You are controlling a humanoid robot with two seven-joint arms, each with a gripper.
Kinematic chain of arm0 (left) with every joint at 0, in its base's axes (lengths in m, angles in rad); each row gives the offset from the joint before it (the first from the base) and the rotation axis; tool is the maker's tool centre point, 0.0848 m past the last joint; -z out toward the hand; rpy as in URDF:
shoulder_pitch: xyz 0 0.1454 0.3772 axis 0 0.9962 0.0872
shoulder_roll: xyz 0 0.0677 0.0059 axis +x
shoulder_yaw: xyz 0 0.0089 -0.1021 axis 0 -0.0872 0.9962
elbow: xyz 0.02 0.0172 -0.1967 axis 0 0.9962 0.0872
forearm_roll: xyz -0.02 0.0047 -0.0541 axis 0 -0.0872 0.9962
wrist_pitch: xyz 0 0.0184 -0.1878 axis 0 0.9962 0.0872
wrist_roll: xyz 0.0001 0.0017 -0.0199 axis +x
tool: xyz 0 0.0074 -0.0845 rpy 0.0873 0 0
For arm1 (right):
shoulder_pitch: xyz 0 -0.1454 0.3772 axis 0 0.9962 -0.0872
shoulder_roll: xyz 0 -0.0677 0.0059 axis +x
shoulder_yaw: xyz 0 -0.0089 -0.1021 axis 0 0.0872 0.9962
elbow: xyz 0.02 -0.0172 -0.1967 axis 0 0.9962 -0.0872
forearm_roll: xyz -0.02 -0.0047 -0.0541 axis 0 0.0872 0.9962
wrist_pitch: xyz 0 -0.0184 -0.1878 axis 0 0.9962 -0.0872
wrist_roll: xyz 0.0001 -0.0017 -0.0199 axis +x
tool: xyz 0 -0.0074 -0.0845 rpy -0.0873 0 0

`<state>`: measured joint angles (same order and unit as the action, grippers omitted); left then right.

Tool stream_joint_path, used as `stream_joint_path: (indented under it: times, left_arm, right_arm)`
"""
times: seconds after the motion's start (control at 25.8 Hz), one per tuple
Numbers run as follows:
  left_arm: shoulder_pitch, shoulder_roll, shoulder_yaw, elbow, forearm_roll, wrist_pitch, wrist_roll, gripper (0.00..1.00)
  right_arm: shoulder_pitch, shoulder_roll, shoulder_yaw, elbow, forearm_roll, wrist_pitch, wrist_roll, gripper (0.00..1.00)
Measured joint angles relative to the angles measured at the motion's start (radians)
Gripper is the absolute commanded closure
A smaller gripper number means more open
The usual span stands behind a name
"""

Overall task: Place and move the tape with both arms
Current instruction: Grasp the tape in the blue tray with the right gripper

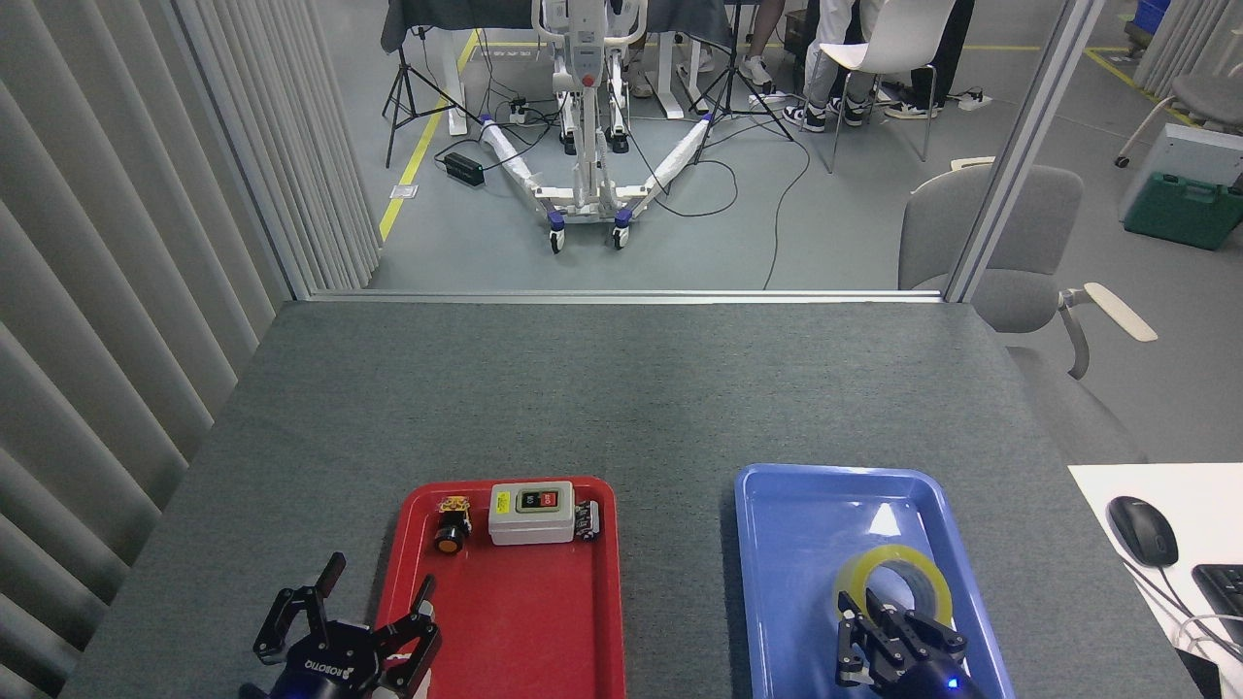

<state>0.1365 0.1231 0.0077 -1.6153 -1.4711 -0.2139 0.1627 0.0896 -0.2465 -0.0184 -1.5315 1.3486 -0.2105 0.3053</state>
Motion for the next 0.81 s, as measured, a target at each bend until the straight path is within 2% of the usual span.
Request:
stream_joint_path:
  times: [0.27, 0.39, 0.5, 0.58, 0.81]
  left_arm:
    - [0.0, 0.001, 0.004, 0.001, 0.0, -0.006, 0.0, 0.0]
    - [0.0, 0.001, 0.005, 0.001, 0.0, -0.008, -0.002, 0.0]
    - [0.0, 0.001, 0.005, 0.0, 0.001, -0.008, -0.003, 0.0]
    - [0.0, 0.001, 0.006, -0.001, 0.001, -0.008, -0.003, 0.0]
    - [0.0, 0.005, 0.006, -0.001, 0.003, -0.009, -0.003, 0.0]
  right_arm:
    - [-0.001, 0.004, 0.033, 0.001, -0.012, 0.037, 0.005, 0.98]
    - [-0.001, 0.007, 0.038, 0.0, -0.012, 0.048, 0.005, 0.8]
    - [-0.001, 0.008, 0.039, 0.0, -0.012, 0.074, -0.004, 0.52]
    - [-0.001, 0.01, 0.039, 0.0, -0.012, 0.088, -0.008, 0.42]
    - [-0.001, 0.01, 0.037, 0.0, -0.011, 0.1, -0.011, 0.34]
